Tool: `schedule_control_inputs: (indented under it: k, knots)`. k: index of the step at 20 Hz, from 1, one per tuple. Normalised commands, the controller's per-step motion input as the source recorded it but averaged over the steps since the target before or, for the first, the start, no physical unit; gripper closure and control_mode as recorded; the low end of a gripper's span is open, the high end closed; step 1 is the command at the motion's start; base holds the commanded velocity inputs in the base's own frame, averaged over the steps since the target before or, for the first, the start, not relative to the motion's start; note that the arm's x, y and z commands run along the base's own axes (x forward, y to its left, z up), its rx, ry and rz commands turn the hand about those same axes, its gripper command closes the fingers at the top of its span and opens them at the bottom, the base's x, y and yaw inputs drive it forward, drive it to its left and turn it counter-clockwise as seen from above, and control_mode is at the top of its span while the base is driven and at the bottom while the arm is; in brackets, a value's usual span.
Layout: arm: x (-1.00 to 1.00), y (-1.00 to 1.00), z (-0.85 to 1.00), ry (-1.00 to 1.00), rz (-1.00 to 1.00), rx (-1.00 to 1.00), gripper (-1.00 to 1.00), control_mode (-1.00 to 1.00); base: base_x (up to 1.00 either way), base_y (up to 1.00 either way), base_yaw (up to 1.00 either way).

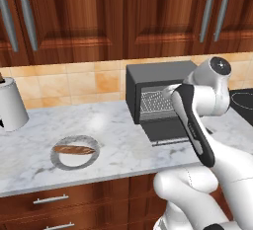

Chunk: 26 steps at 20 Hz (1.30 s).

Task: Pull the toaster oven rack outwards. Pick up the baguette from the plate and place it on the toaster oven rack. Close the toaster oven door fully and set the temperature to the lowest setting.

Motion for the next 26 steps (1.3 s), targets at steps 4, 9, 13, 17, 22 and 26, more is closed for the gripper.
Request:
schedule_control_inputs:
  k: [4,9,13,17,22,26]
  knots:
    - [0.00,-0.21,-0.09,-0.01,-0.01,0.00,-1.00,-1.00,0.00,0.00,0.00]
    - [0.00,-0.20,-0.16,0.00,0.00,0.00,-1.00,-1.00,0.00,0.00,0.00]
    - [0.00,-0.21,-0.21,0.00,0.00,0.00,-1.00,-1.00,0.00,0.00,0.00]
    - [0.00,-0.18,-0.27,0.00,-0.02,0.00,-1.00,-1.00,0.00,0.00,0.00]
    - [0.00,-0.08,-0.25,0.00,-0.03,0.00,-1.00,-1.00,0.00,0.00,0.00]
    - [0.01,0.00,-0.23,0.00,-0.03,0.00,-1.00,-1.00,0.00,0.00,0.00]
